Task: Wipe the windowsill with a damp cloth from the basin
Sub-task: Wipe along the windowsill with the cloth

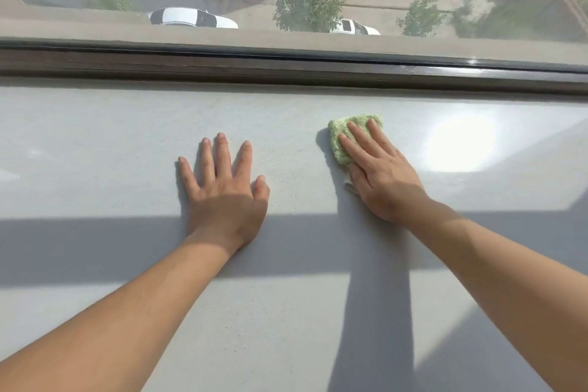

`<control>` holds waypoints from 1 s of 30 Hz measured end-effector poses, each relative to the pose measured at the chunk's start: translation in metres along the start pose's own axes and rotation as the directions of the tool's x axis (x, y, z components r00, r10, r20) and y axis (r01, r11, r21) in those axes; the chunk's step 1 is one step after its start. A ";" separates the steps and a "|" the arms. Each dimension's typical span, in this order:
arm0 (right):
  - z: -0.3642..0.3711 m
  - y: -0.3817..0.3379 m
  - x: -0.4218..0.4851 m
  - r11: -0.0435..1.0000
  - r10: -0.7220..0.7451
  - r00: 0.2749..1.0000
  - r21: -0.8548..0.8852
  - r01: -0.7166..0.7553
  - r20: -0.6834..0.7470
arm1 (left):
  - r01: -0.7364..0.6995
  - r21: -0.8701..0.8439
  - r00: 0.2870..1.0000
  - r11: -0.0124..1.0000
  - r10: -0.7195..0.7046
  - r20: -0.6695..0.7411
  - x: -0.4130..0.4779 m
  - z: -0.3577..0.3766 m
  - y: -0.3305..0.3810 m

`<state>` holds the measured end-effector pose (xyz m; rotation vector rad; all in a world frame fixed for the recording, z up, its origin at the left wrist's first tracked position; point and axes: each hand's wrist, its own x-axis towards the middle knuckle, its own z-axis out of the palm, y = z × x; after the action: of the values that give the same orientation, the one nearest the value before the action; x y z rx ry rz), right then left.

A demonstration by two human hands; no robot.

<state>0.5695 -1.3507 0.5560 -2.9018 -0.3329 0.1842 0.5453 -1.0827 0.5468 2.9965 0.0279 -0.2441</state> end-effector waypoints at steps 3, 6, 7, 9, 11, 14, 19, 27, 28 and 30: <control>-0.004 0.014 0.007 0.950 0.306 0.951 0.075 -0.302 -0.048 | -0.005 -0.011 1.000 1.000 0.005 -0.011 -0.001 0.000 0.002; 0.011 -0.034 -0.010 0.963 0.266 0.955 0.081 -0.256 -0.135 | 0.000 -0.011 1.000 1.000 0.000 -0.007 0.000 0.001 0.002; 0.015 -0.047 -0.023 0.986 0.164 0.980 0.060 -0.158 -0.113 | -0.001 -0.017 1.000 1.000 0.001 -0.004 -0.001 0.001 0.001; 0.016 -0.049 -0.050 0.999 -0.032 0.999 0.015 0.032 -0.009 | -0.011 -0.047 1.000 0.999 0.012 0.007 -0.001 -0.001 0.000; 0.009 -0.020 -0.056 0.999 -0.019 1.000 0.033 0.019 0.010 | -0.045 -0.111 0.999 0.993 0.047 0.014 -0.003 -0.005 -0.001; 0.002 0.005 -0.048 0.953 0.294 0.953 0.095 -0.287 -0.076 | -0.113 -0.099 0.994 0.989 0.111 -0.021 -0.024 -0.007 0.000; 0.025 -0.057 -0.097 0.998 0.058 0.994 0.023 -0.056 -0.097 | -0.126 -0.170 0.991 0.977 0.130 0.012 -0.120 0.006 0.030; 0.012 0.000 -0.116 0.962 0.260 0.960 0.108 -0.249 -0.107 | -0.088 0.036 0.996 0.995 0.087 0.027 -0.145 0.027 0.042; 0.016 -0.010 -0.120 0.960 0.276 0.951 0.083 -0.267 -0.135 | -0.084 0.041 0.996 0.996 0.083 0.028 -0.145 0.029 0.043; 0.028 -0.037 -0.140 0.990 0.138 0.981 0.006 -0.138 -0.136 | -0.080 0.040 0.997 0.996 0.079 0.021 -0.144 0.029 0.044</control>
<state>0.4224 -1.3429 0.5507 -2.9220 -0.1088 0.0062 0.3997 -1.1317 0.5480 3.0270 -0.0998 -0.2688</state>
